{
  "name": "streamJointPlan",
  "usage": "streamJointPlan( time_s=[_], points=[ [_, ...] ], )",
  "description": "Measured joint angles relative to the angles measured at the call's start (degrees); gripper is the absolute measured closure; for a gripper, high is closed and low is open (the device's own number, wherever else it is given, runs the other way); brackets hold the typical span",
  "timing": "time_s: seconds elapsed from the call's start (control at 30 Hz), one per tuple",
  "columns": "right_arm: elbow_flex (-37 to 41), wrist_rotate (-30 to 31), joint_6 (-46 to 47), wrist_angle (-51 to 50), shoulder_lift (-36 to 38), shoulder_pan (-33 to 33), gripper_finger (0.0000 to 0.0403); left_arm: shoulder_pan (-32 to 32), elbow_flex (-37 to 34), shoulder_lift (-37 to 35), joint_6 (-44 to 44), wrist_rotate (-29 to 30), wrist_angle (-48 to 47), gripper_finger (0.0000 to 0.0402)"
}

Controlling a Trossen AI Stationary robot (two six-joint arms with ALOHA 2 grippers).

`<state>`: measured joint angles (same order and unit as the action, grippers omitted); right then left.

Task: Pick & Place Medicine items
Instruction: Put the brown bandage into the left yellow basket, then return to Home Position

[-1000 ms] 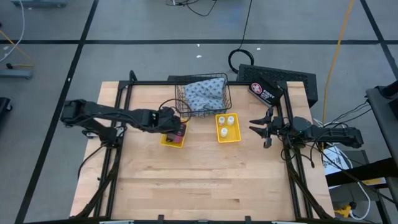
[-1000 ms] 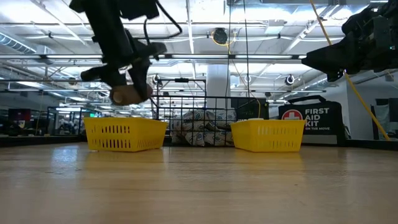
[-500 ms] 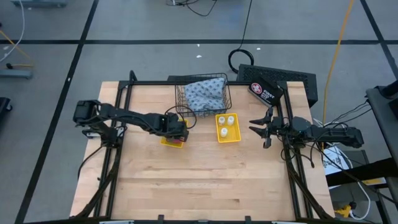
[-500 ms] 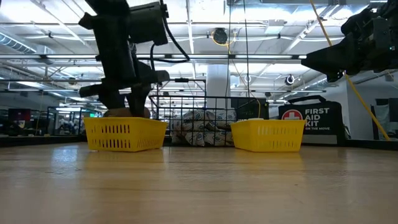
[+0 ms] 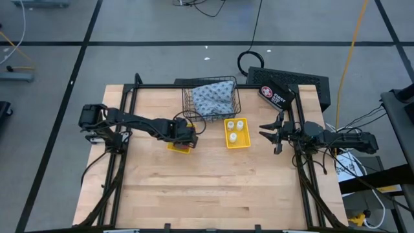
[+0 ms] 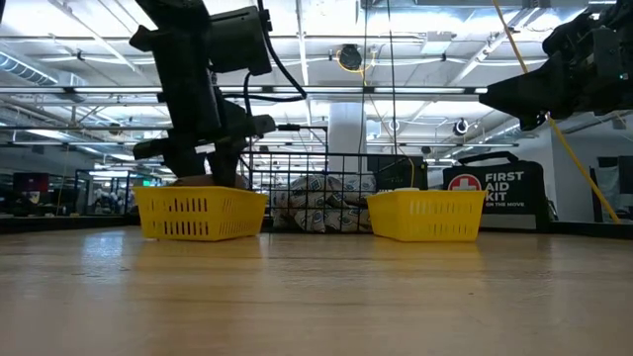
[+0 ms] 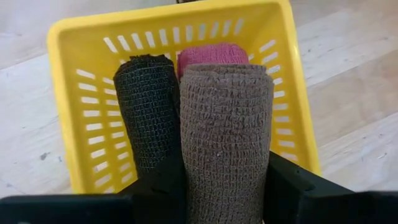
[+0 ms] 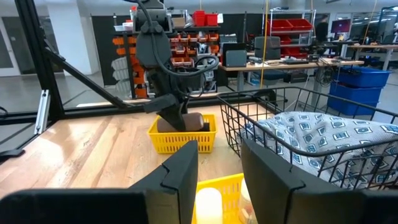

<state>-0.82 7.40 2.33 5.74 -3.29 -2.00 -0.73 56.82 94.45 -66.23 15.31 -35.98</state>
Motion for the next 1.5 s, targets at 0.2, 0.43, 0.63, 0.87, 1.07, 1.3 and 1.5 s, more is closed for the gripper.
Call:
streamJointPlan(
  time_s=[0.2, 0.43, 0.63, 0.87, 1.07, 1.3, 1.5],
  points=[
    [0.0, 0.0, 0.0, 0.0, 0.0, 0.0, 0.0289, 0.0, 0.0, 0.0, -0.6, 0.0, 0.1, 0.0249],
    [0.0, 0.0, 0.0, 0.0, 0.0, 0.0, 0.0289, 0.0, 0.0, 0.0, -3.4, -0.3, 0.1, 0.0216],
    [0.0, 0.0, 0.0, 0.0, 0.0, 0.0, 0.0289, 0.0, 0.0, 0.1, -1.8, -0.4, 0.2, 0.0143],
    [0.0, 0.0, 0.0, 0.0, 0.0, 0.0, 0.0289, -1.1, -0.1, -1.0, 0.0, -2.9, 0.2, 0.0100],
    [0.0, 0.0, 0.0, 0.0, 0.0, 0.0, 0.0289, -2.4, -0.1, -4.0, 0.2, -3.4, 0.8, 0.0094],
    [0.0, 0.0, 0.0, 0.0, 0.0, 0.0, 0.0289, -2.6, -0.1, -10.8, 6.0, -2.4, 3.8, 0.0093],
    [0.0, 0.0, 0.0, 0.0, 0.0, 0.0, 0.0289, -3.1, -0.1, -19.1, 15.4, -6.9, 2.3, 0.0093]
  ],
)
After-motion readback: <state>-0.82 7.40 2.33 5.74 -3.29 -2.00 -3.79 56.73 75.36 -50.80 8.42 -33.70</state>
